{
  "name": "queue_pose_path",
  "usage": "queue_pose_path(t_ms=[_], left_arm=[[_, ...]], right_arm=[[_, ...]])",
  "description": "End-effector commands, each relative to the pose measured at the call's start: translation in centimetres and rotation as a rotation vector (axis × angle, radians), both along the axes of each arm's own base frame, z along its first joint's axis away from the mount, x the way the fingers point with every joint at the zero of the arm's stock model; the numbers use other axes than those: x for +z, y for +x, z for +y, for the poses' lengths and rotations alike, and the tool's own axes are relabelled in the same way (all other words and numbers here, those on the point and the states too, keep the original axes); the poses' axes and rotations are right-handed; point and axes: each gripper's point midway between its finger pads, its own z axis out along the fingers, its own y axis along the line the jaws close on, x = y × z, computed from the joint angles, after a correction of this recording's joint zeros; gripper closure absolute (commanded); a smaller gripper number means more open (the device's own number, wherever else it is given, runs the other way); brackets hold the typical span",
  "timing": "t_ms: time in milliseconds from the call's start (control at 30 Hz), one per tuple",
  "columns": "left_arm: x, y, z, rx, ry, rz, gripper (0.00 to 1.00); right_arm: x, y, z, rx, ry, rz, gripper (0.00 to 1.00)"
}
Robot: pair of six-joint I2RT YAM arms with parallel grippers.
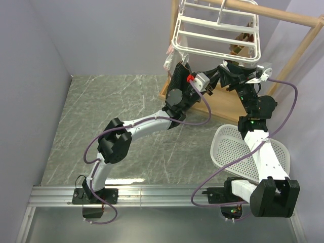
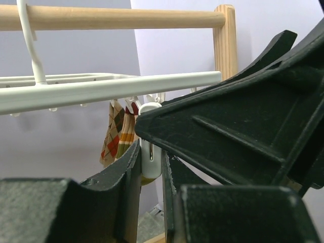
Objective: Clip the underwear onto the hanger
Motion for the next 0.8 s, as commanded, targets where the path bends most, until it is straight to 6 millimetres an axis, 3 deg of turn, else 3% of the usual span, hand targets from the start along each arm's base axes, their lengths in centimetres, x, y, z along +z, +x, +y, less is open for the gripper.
queue_pose_path(t_ms=[0, 167, 333, 467, 567, 733, 767], left_arm=[[3.8, -4.4, 0.1, -0.113, -0.04, -0.104, 1.0], [3.8, -4.5, 0.0, -0.117, -0.034, -0.109, 1.0], [3.8, -4.5, 0.1, -0.117, -0.029, -0.11, 0.96], [3.7, -4.5, 0.2, -0.11, -0.023, -0.109, 0.86], [3.7, -4.7, 0.5, -0.107, -0.014, -0.107, 0.73], [2.9, -5.5, 2.0, -0.098, 0.027, -0.079, 0.56], [1.9, -5.9, 2.7, -0.099, 0.057, -0.052, 0.55]], right_arm=[[1.8, -0.2, 0.6, 0.017, 0.0, -0.043, 0.47], [1.4, 0.2, 1.0, 0.026, -0.01, -0.029, 0.53], [1.6, 0.2, 1.0, 0.025, -0.015, -0.024, 0.68], [2.0, 0.1, 0.8, 0.014, -0.006, -0.023, 0.88], [2.2, 0.3, 0.6, 0.001, 0.003, -0.018, 0.98], [2.7, 0.5, 0.4, -0.008, 0.023, -0.011, 1.0], [2.8, 0.5, 0.3, -0.009, 0.024, -0.011, 1.0]])
